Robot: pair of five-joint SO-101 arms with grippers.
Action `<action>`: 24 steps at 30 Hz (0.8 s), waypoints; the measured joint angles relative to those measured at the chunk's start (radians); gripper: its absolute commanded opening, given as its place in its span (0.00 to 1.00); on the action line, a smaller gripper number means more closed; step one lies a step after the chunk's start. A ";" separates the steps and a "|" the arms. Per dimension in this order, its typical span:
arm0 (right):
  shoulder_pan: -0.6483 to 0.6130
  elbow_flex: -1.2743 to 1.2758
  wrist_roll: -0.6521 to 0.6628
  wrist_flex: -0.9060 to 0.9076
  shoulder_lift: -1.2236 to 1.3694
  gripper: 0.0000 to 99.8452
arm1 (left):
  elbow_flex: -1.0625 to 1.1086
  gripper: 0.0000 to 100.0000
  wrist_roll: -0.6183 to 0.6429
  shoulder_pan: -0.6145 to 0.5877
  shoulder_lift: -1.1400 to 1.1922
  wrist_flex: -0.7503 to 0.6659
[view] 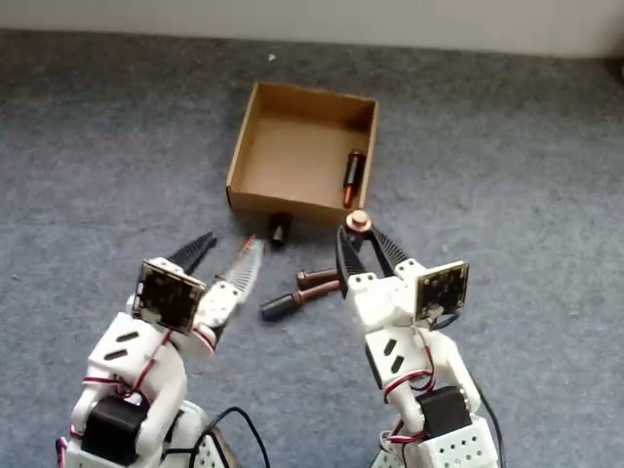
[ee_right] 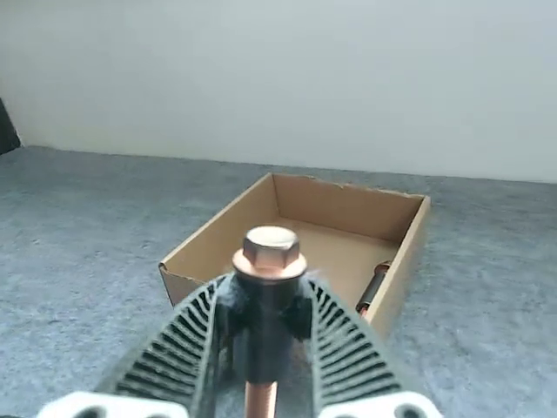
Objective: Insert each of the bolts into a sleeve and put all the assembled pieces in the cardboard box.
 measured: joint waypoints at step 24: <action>0.008 -0.230 -0.002 -0.101 0.239 0.01 | 0.342 0.03 -0.028 -0.502 0.000 0.000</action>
